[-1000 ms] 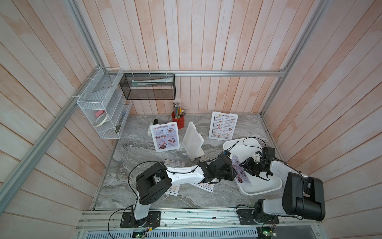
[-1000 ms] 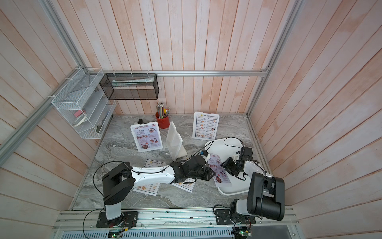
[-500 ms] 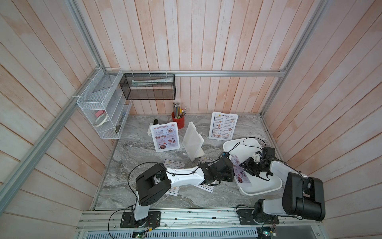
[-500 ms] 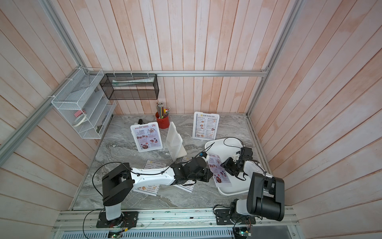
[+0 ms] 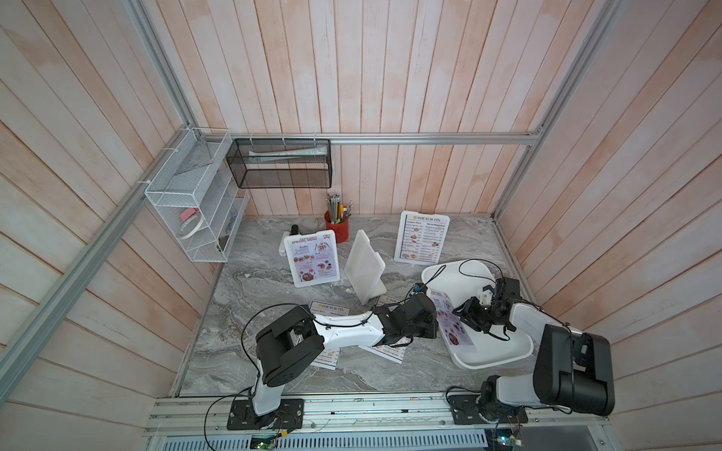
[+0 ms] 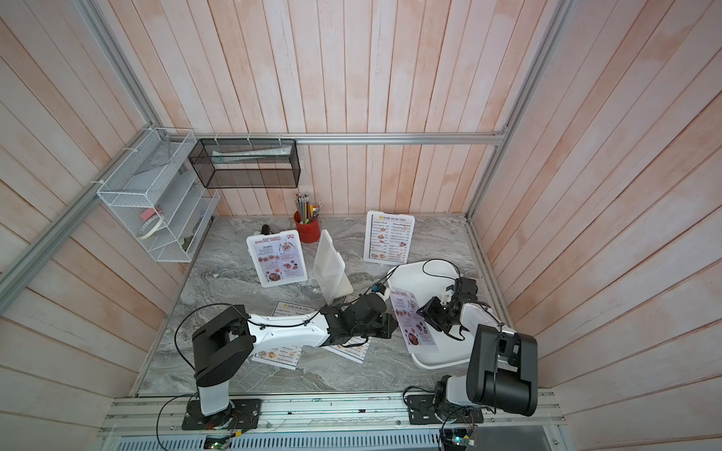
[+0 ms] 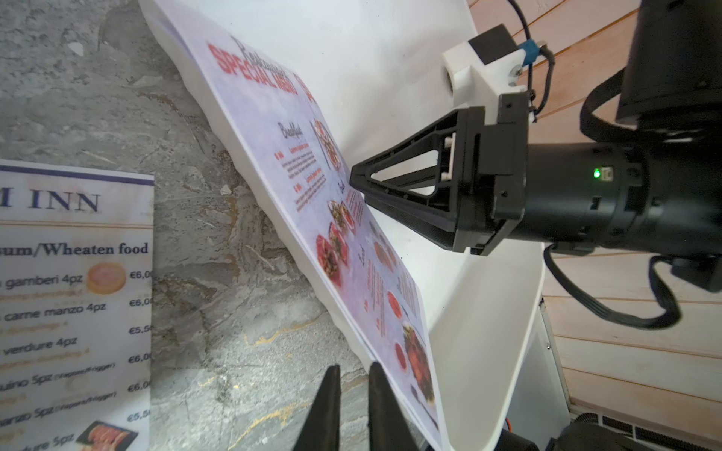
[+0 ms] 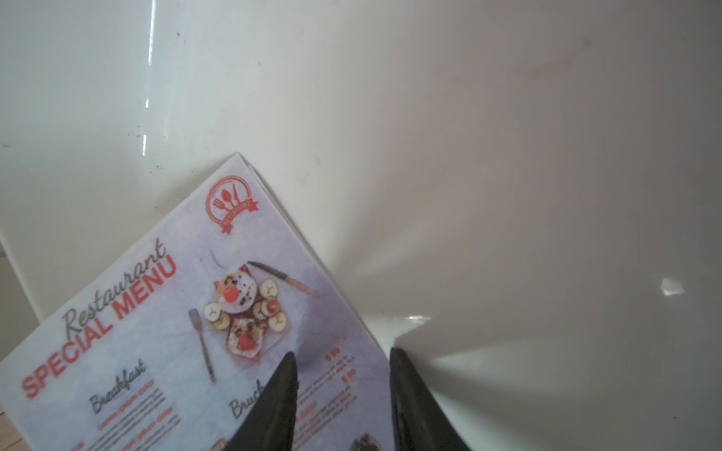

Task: Replace the menus in the menu holders
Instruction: Pick up the menu from the storage box.

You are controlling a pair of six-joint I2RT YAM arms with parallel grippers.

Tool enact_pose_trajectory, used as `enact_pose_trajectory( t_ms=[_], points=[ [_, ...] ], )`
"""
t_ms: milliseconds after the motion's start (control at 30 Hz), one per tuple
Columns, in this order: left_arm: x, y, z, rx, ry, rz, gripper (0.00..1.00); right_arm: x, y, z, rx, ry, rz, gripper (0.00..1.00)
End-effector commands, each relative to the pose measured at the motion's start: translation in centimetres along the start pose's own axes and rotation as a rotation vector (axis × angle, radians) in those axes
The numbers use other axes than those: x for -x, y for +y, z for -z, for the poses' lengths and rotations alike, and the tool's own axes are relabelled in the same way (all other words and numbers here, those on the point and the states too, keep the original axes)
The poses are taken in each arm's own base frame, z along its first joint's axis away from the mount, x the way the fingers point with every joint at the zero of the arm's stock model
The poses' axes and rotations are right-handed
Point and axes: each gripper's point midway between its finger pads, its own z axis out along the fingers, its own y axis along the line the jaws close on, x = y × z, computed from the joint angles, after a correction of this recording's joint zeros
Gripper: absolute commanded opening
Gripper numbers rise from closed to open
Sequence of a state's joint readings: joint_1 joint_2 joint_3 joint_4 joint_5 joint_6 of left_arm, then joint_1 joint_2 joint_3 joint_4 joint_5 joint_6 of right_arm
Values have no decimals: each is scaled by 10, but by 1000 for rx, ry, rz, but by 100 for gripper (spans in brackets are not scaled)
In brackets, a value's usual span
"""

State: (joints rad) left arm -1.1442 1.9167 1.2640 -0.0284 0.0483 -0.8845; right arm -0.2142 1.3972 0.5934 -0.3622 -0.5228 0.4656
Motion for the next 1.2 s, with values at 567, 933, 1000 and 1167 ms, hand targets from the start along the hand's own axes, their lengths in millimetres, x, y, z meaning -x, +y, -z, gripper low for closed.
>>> enact_pose_trajectory(
  t_ms=[567, 933, 1000, 1167],
  points=[
    [3, -8, -5, -48, -19, 12, 17, -6, -11, -3, -38, 25, -5, 40],
    [-1, 0, -14, -39, -8, 21, 17, -6, -10, -3, -37, 27, -2, 40],
    [0, 1, -15, -37, -9, 24, 17, -6, -10, -4, -35, 27, -1, 40],
    [3, -2, -14, -58, -13, 37, 21, -6, -11, -4, -34, 29, -3, 39]
  ],
)
